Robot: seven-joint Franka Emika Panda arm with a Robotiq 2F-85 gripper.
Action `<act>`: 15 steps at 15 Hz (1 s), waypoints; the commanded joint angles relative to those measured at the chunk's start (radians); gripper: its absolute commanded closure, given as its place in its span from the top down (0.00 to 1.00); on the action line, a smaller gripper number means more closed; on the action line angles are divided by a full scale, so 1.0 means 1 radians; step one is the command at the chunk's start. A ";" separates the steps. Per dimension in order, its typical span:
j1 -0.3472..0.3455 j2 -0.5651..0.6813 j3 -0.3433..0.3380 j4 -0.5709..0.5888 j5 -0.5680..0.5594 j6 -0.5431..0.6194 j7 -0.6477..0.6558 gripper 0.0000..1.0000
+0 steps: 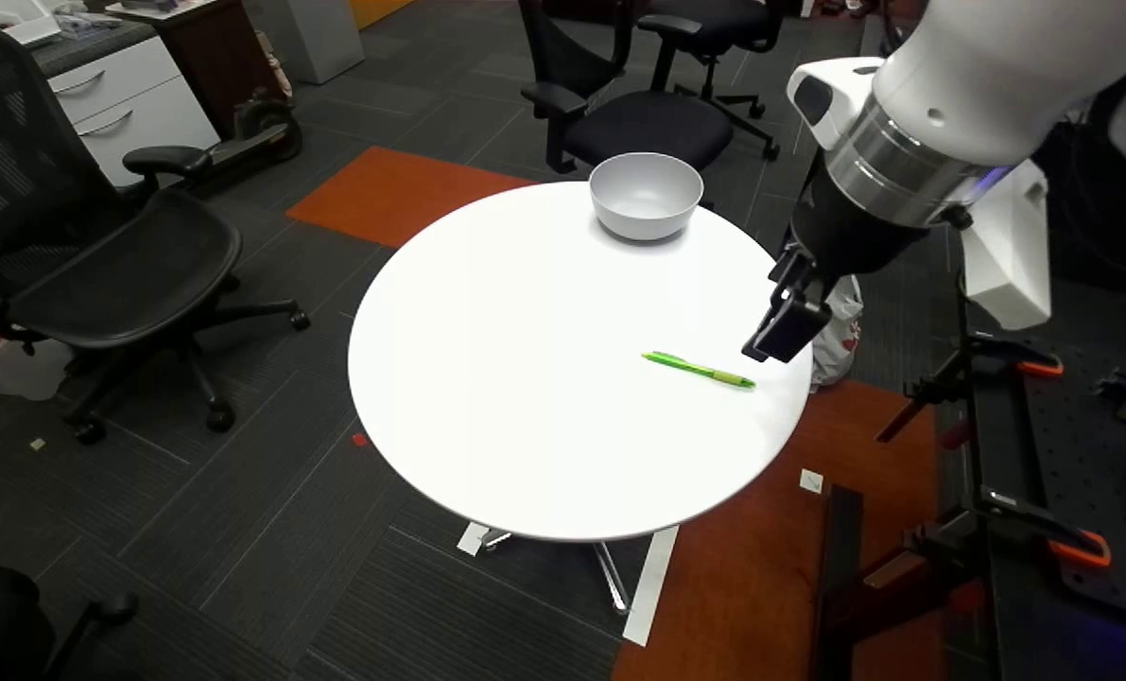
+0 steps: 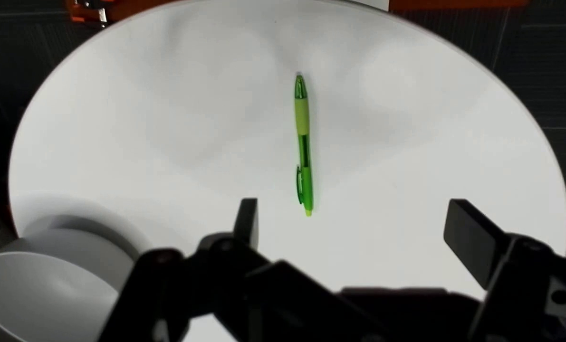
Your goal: Put the green pen inside the grey bowl
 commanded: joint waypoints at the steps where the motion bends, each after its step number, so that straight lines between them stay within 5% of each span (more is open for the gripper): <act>1: -0.051 0.119 -0.014 0.062 -0.200 0.047 0.183 1.00; 8: -0.026 0.317 -0.102 0.198 -0.471 0.074 0.456 1.00; 15: -0.012 0.508 -0.145 0.313 -0.544 0.157 0.535 1.00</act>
